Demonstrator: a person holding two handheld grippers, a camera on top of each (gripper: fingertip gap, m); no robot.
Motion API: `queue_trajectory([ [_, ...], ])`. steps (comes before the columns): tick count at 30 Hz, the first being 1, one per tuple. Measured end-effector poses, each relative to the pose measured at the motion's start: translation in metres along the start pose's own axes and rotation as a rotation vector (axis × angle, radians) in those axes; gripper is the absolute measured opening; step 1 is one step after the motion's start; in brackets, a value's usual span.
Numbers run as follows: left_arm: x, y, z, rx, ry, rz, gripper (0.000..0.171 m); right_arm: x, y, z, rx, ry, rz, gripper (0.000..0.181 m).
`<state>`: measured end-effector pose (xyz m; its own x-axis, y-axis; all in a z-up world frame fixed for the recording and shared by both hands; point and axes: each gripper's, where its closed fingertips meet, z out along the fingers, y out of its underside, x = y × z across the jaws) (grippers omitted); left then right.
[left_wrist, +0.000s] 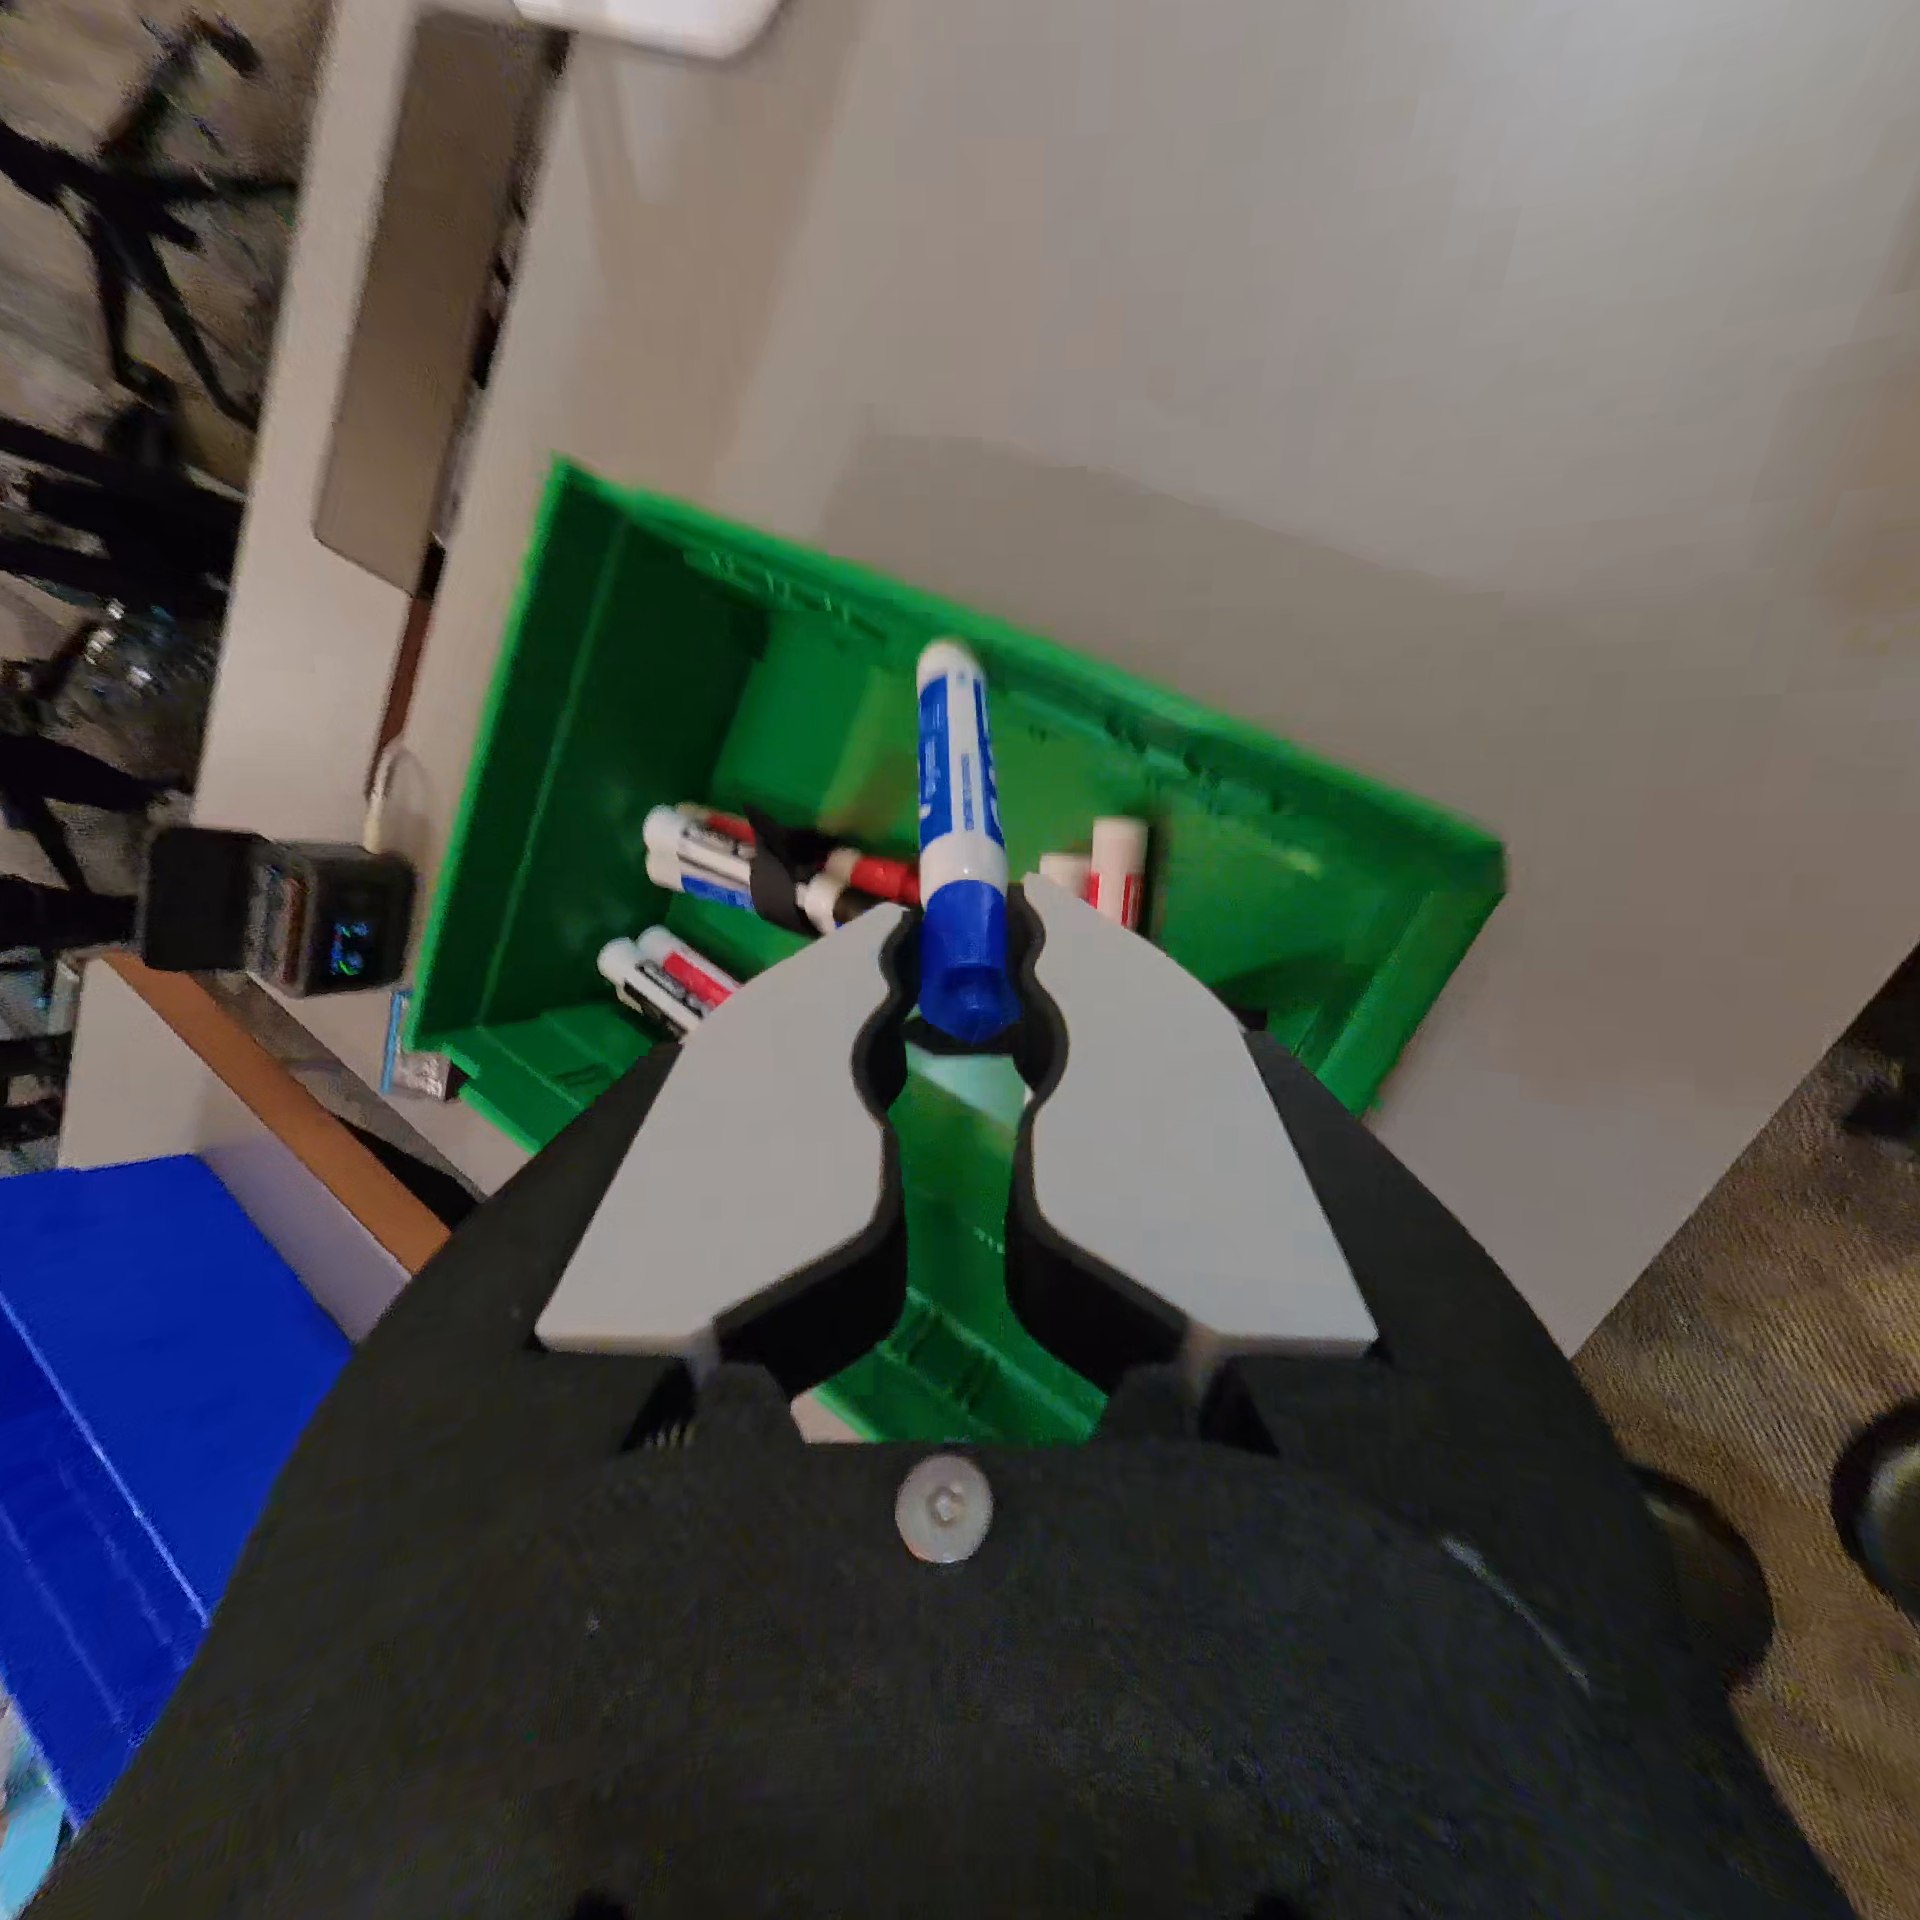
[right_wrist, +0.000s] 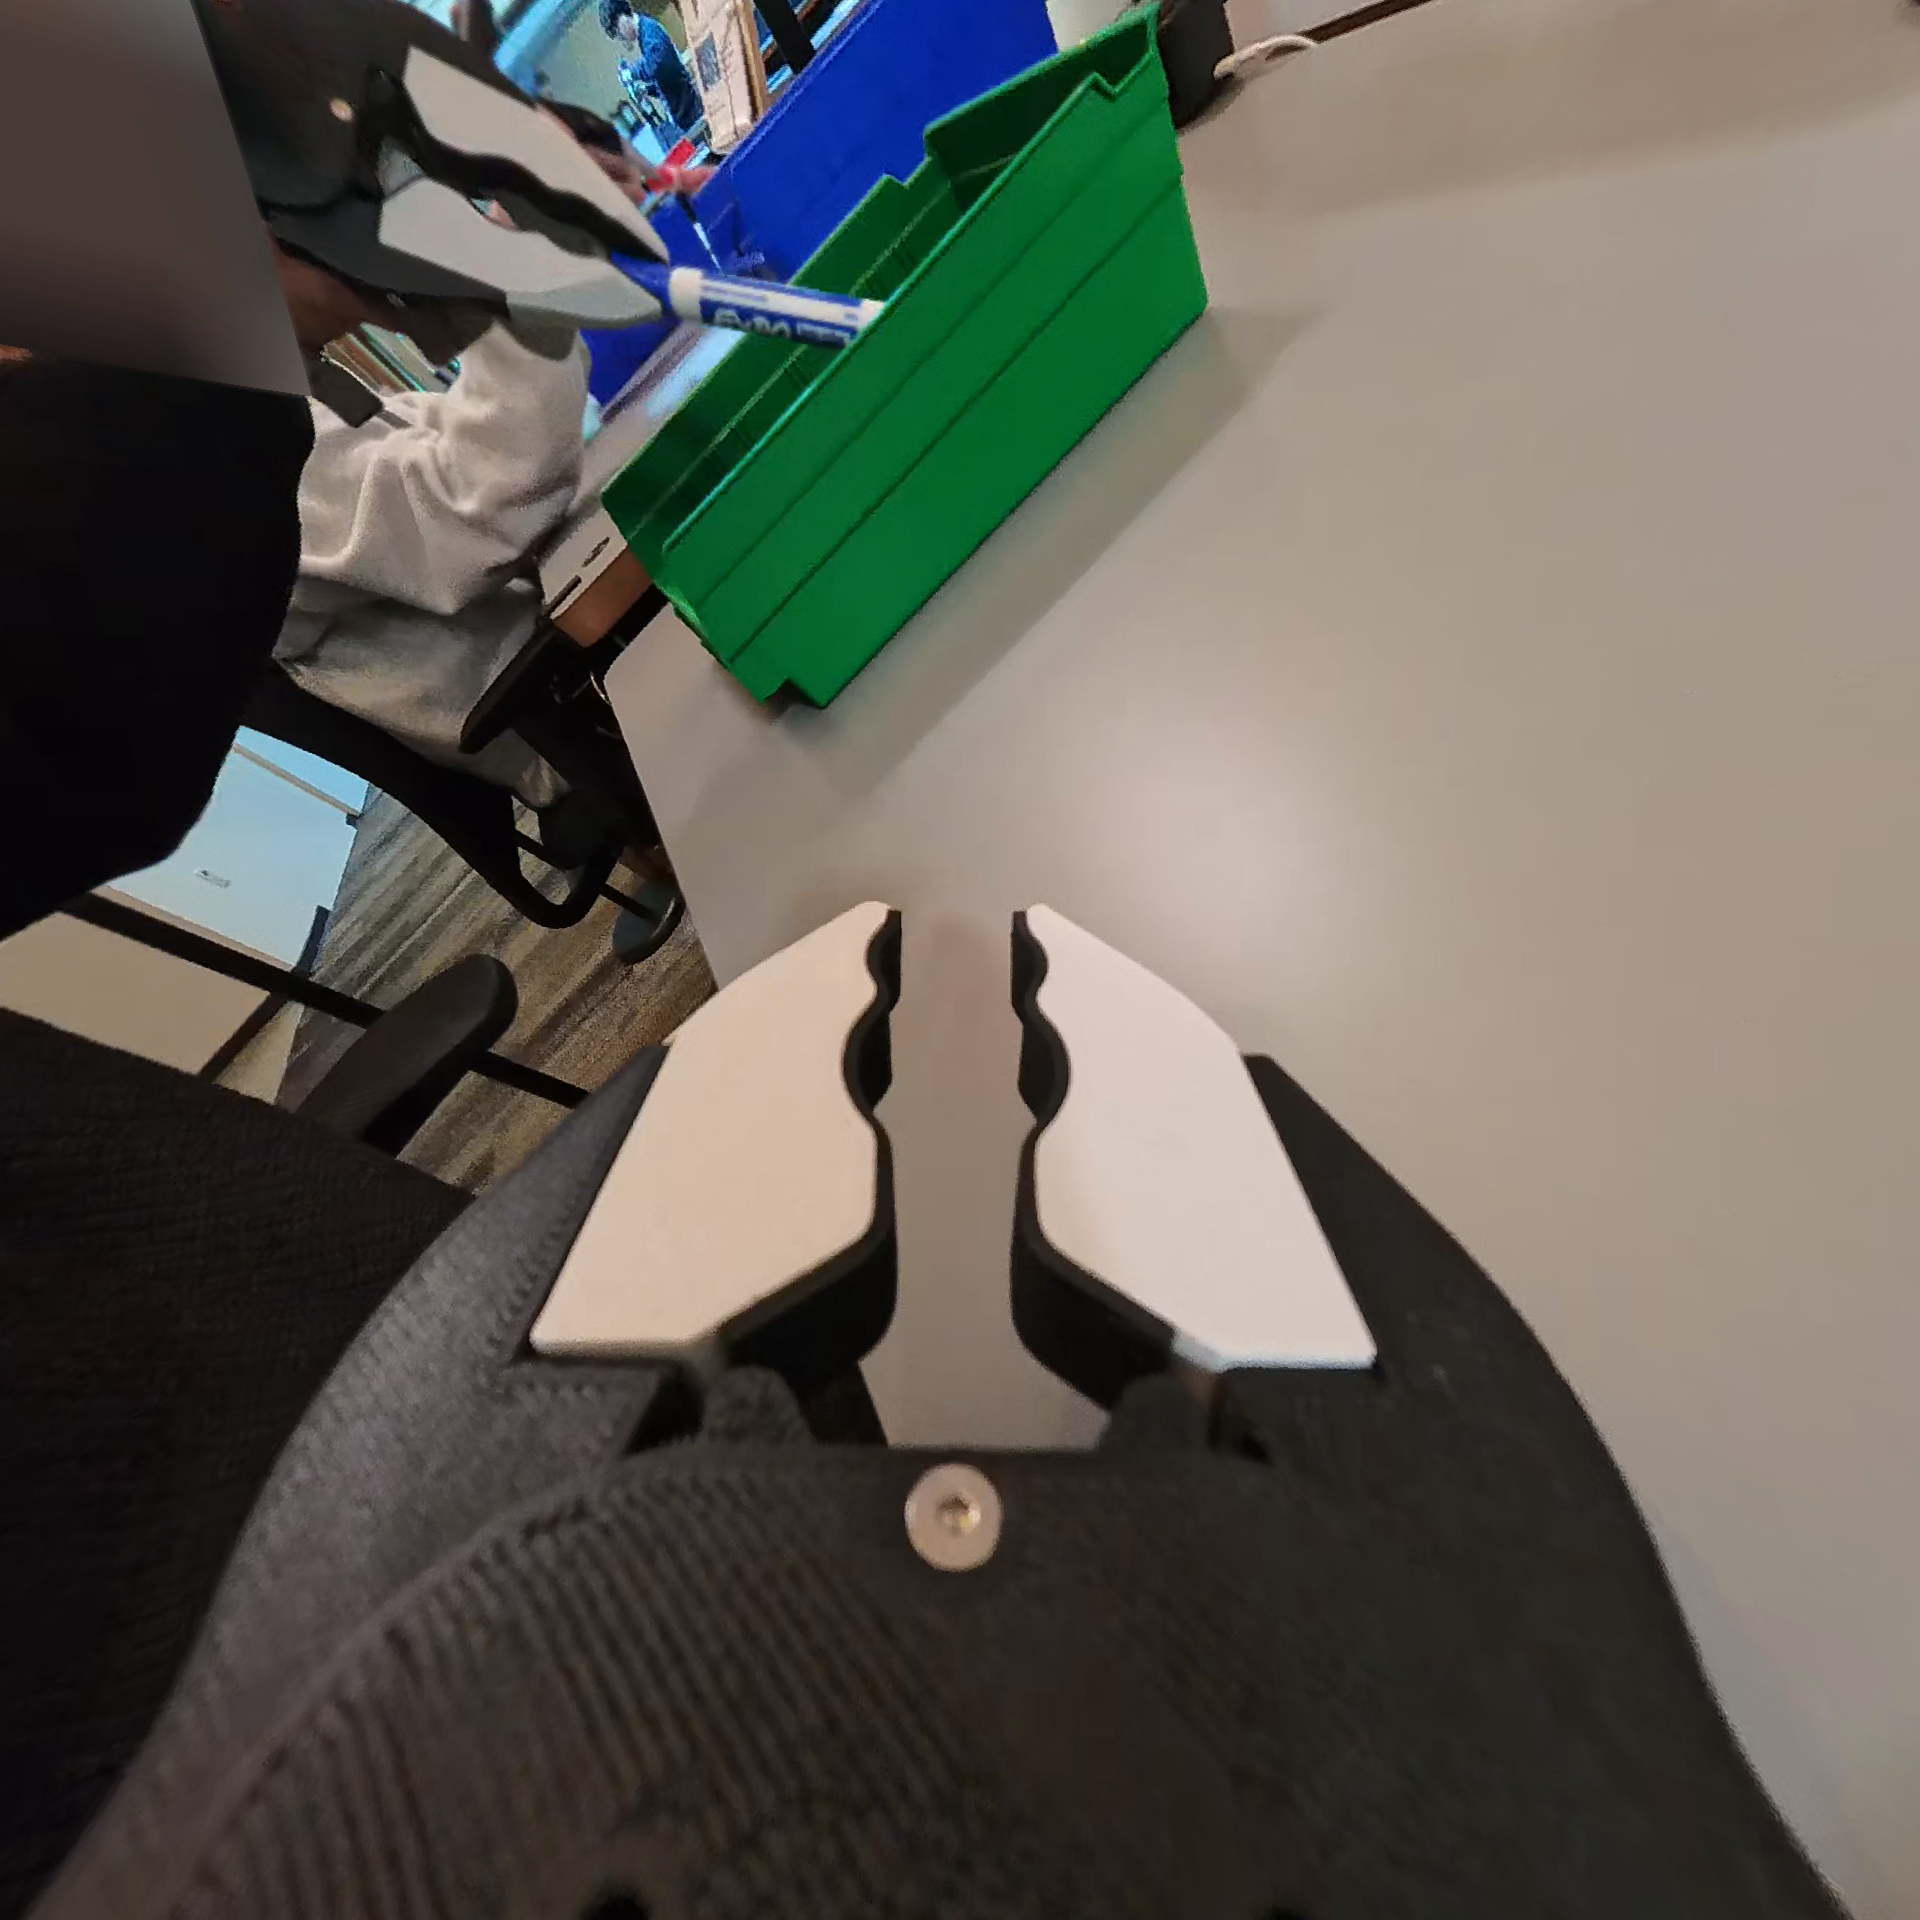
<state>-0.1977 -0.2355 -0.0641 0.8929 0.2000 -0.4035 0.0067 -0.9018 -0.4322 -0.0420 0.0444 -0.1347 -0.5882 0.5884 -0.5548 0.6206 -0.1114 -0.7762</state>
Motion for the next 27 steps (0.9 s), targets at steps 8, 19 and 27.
queue_trajectory([
  [8, 0.016, -0.047, -0.002, 0.005, -0.116, 0.03, 0.0, -0.015, -0.005, -0.006, 0.023, -0.041, -0.01, 0.021],
  [19, 0.052, 0.083, 0.055, -0.37, 0.112, -0.381, 0.048, -0.016, -0.002, -0.009, 0.026, -0.055, 0.007, 0.021],
  [27, 0.055, 0.089, 0.092, -0.38, 0.175, -0.365, 0.045, -0.013, 0.002, 0.001, 0.004, -0.044, 0.009, 0.021],
])
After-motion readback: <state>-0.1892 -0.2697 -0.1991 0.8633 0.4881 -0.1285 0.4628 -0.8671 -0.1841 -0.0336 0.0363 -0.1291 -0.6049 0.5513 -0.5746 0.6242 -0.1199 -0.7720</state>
